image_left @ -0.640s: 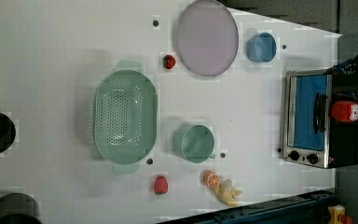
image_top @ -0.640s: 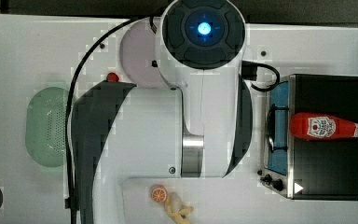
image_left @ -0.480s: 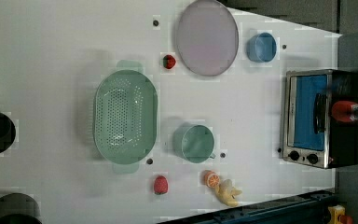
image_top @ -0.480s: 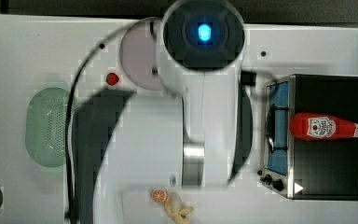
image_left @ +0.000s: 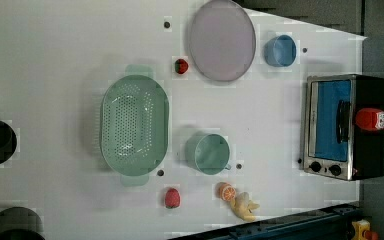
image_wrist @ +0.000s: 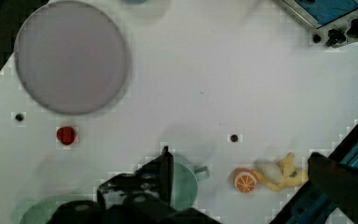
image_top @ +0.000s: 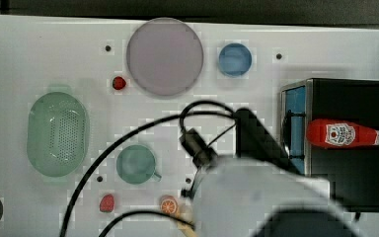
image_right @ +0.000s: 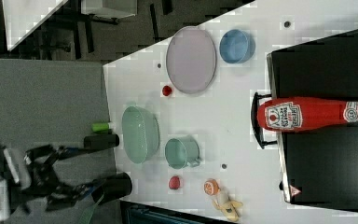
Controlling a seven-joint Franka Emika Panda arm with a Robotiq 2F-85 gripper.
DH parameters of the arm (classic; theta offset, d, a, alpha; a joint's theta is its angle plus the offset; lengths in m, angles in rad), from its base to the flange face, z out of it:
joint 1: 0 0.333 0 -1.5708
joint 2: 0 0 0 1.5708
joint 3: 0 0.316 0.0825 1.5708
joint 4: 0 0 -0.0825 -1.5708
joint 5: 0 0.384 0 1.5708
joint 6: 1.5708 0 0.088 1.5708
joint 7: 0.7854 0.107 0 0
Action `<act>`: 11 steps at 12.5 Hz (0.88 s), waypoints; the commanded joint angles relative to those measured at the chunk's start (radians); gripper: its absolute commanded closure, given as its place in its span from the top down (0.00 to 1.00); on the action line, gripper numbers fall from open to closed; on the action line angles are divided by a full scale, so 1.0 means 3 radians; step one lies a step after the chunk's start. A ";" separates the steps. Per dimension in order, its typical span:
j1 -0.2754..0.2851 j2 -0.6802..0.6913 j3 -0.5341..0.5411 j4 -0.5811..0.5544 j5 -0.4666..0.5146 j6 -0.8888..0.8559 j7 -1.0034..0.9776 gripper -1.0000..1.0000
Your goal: Pick Ketchup from oven and place it on table.
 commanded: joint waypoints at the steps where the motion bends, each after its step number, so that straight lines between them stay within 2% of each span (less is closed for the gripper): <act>1: -0.0176 0.0042 -0.0246 -0.0044 -0.0031 0.0220 -0.0010 1.00; 5: -0.0217 0.0399 -0.0767 -0.0034 -0.0031 0.0357 -0.0010 1.00; 11: -0.0273 0.1248 -0.1551 0.0058 -0.0035 0.1512 -0.0010 1.00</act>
